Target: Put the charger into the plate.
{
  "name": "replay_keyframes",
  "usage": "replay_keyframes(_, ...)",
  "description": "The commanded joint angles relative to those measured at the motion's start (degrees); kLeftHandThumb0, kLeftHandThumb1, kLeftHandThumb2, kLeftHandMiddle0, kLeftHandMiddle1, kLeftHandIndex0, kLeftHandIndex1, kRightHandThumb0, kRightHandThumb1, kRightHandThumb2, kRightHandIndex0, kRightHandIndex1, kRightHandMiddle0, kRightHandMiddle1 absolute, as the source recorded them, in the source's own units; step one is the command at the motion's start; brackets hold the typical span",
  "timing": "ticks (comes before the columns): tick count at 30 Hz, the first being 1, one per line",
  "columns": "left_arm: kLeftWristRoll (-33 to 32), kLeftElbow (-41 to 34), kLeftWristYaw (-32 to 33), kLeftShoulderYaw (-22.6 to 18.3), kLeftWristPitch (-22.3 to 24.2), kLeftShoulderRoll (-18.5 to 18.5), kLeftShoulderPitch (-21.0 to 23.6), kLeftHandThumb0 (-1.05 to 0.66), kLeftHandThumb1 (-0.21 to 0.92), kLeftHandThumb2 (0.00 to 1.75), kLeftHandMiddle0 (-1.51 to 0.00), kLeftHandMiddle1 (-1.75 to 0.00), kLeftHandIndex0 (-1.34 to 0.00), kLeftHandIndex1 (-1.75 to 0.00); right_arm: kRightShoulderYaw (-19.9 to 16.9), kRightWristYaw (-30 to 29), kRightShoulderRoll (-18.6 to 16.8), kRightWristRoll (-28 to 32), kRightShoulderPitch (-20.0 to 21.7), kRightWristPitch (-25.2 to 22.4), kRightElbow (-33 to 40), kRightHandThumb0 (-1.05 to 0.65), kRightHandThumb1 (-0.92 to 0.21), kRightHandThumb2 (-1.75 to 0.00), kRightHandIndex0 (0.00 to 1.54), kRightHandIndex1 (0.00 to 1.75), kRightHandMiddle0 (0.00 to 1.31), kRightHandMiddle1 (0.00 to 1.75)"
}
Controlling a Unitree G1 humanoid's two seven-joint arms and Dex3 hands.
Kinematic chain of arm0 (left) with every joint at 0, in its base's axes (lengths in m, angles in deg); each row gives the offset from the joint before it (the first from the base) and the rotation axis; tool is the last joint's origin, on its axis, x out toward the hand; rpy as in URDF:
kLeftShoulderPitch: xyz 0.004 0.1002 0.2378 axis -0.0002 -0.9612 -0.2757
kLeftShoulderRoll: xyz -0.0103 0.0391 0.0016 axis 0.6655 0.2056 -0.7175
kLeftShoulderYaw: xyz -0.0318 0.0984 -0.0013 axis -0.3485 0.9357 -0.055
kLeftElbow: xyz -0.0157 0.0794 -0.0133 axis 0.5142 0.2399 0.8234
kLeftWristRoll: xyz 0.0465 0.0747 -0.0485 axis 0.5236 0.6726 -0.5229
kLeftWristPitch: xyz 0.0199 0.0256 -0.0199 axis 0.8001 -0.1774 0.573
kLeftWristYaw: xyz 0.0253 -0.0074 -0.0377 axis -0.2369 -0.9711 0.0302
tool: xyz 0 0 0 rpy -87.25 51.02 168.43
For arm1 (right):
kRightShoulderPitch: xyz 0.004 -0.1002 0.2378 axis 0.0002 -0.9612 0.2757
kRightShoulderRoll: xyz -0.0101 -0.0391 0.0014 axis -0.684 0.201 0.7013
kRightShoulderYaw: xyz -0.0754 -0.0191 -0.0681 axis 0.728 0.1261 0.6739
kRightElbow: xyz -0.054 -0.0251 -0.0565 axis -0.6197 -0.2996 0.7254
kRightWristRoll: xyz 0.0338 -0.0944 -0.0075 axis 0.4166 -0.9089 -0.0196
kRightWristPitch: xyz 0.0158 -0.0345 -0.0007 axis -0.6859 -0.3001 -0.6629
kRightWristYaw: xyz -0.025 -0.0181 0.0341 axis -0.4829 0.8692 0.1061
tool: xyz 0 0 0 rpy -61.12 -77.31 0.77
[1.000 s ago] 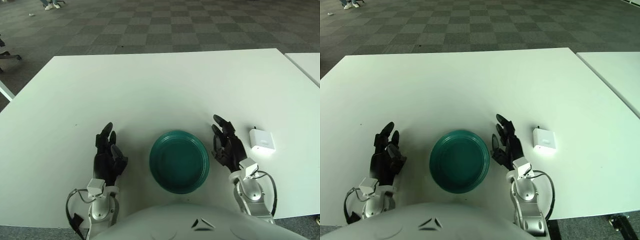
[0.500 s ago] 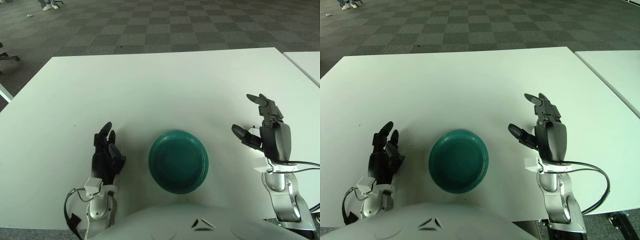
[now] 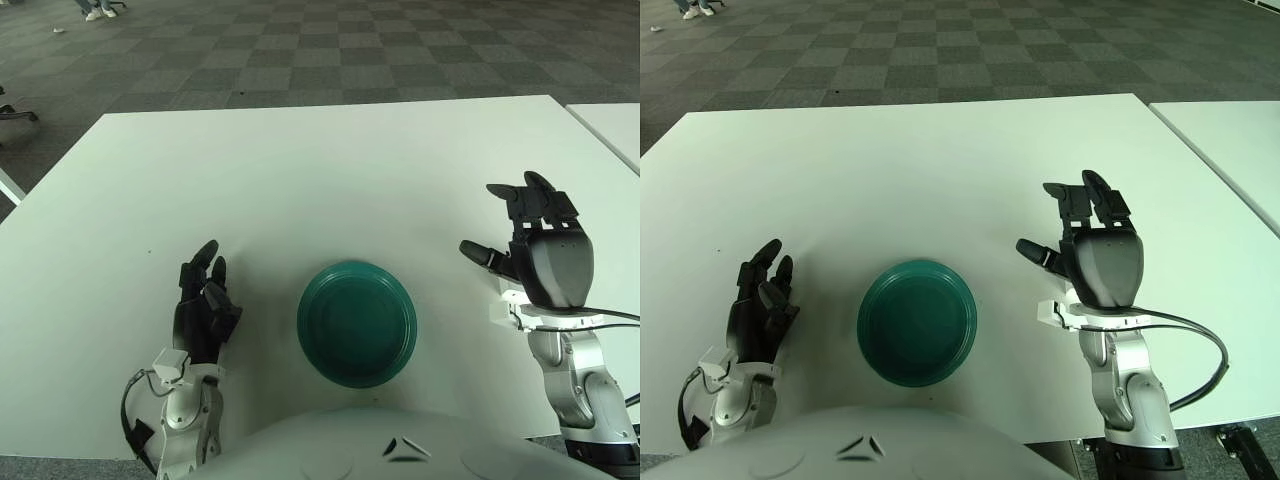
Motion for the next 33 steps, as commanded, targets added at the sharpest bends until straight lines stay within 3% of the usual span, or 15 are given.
replay_keyframes(1,-1.0,-0.2,-0.8,-1.1,1.1,0.7,0.2,-0.95,0.92,1.04,-0.27,-0.01,0.00,-0.78,1.4,0.0,-0.4,-1.5,-0.7,-1.7,0.6,-1.02,-0.92,-0.71,0.39,0.11,0.01,1.12)
replay_keyframes(8,-1.5,0.9,-1.8,-2.2,-0.1,0.5,1.0,-0.94,0.92,1.02,-0.27,0.00,0.00,-0.78,2.5,2.2,0.6,-2.9,-1.7,-5.2,0.2,-1.04,-0.92,-0.73,0.38,0.10,0.00,1.11)
replay_keyframes(13,-2.0,1.6,-2.6,-2.5,-1.4,-0.1,1.7,-0.93,0.92,1.01,-0.26,0.00,0.00,-0.76,2.6,3.3,1.7,-2.7,-2.0,-6.8,-1.2,-1.05,-0.92,-0.84,0.37,0.09,0.00,1.05)
replay_keyframes(33,-1.7,-0.1,-2.5,-3.8,1.3,0.4,1.8,-0.96,0.92,1.04,-0.26,0.00,0.00,-0.74,5.8,5.6,1.6,-1.7,-4.6,-13.7,-3.7,-1.05,-0.92,-1.00,0.37,0.08,0.00,0.93)
